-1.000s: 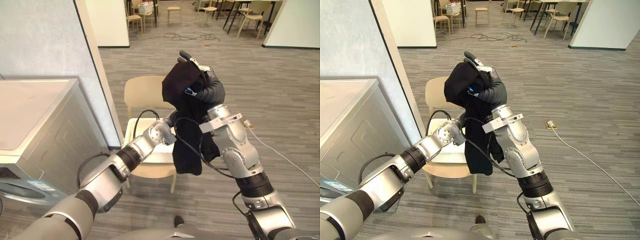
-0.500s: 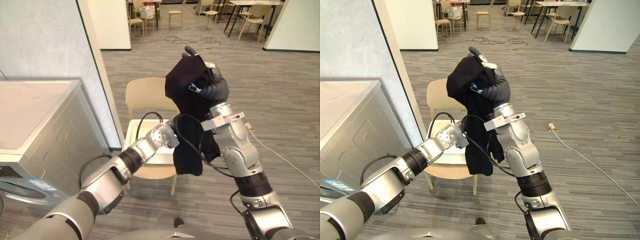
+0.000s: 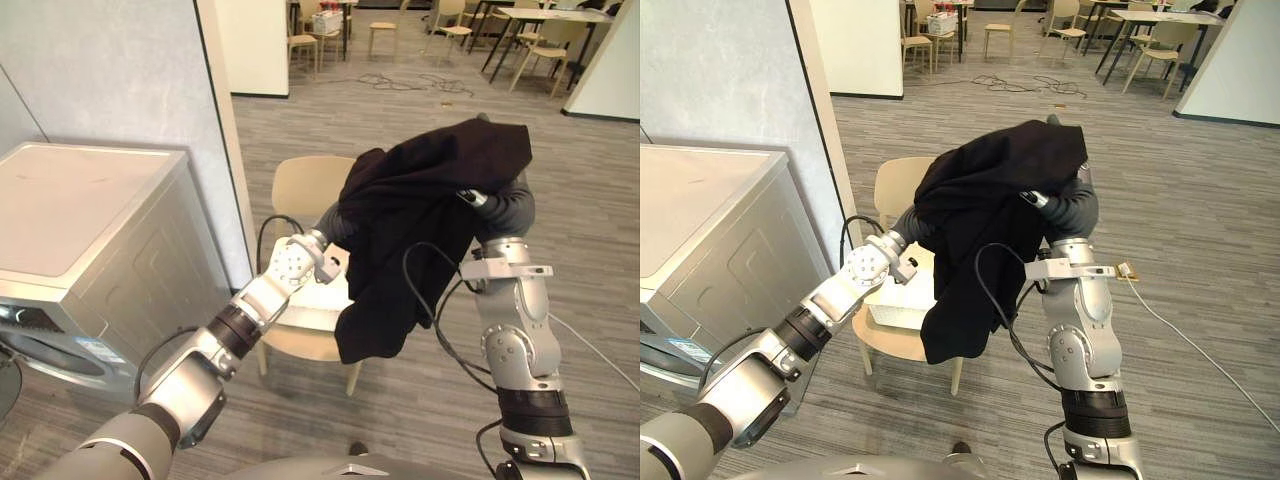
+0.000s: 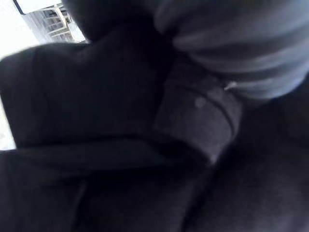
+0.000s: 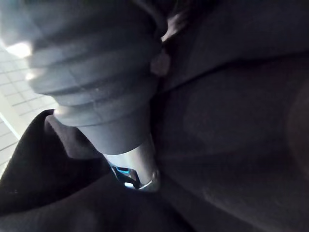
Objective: Pick up the laundry basket with both hands and put the clothes into the washing machine.
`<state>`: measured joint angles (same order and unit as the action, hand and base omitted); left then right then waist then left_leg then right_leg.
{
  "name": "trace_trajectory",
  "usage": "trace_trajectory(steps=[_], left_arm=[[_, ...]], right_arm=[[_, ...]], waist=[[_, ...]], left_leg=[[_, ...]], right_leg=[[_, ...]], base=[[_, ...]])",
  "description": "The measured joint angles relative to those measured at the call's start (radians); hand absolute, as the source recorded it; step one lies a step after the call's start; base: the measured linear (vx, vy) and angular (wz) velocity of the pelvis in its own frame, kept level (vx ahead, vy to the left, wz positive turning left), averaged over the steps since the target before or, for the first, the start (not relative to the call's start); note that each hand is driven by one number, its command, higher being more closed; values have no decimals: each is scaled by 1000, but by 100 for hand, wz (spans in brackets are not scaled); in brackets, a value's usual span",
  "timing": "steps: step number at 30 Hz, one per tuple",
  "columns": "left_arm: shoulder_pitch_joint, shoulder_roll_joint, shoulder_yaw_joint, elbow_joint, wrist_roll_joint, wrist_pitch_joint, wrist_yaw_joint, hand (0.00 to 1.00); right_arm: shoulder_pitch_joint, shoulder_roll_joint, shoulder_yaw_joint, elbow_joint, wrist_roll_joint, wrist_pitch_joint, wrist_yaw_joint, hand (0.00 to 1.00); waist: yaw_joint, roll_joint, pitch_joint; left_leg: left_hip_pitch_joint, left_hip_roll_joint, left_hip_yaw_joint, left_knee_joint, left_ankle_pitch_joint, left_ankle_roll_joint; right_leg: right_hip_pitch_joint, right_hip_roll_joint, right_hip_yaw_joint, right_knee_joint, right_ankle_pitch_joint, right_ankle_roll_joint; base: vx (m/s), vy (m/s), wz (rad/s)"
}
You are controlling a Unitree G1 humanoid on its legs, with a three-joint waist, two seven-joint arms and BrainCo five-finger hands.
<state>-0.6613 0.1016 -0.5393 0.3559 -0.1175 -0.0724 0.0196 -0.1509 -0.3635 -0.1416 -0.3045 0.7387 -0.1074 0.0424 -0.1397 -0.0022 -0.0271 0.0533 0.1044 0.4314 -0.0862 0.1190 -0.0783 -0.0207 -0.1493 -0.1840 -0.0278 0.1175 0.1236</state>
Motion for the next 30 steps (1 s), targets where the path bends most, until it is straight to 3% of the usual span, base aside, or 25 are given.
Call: trace_trajectory(steps=[8,14,21,30], left_arm=[[182,49,199,-138,-36,-7,6,100],[371,68,406,-282,-56,-11,32,100],[582,45,600,-415,-104,-19,40,100],[932,-115,745,-576,-167,-31,9,100]], right_arm=[[86,0,-145,1,0,0,-1,0],[173,7,-244,4,0,0,-2,0],[277,112,-328,8,-1,3,-1,0],[469,355,-429,71,-92,6,0,0]], waist=[[1,3,-2],[2,3,-4],[5,0,-23],[9,-3,-32]], left_leg=[[-5,-1,-19,0,-1,-2],[-4,-1,-19,0,0,-1],[1,-3,-22,0,-9,-11],[2,-8,-25,0,-15,-9]], right_leg=[[3,-3,-21,2,-10,-5],[5,-3,-23,-1,-8,-2],[18,-4,-29,-14,-10,-6],[20,-13,-39,-10,-16,-2]], base=[[-3,-4,6],[0,0,0],[6,-2,2],[0,0,0]])
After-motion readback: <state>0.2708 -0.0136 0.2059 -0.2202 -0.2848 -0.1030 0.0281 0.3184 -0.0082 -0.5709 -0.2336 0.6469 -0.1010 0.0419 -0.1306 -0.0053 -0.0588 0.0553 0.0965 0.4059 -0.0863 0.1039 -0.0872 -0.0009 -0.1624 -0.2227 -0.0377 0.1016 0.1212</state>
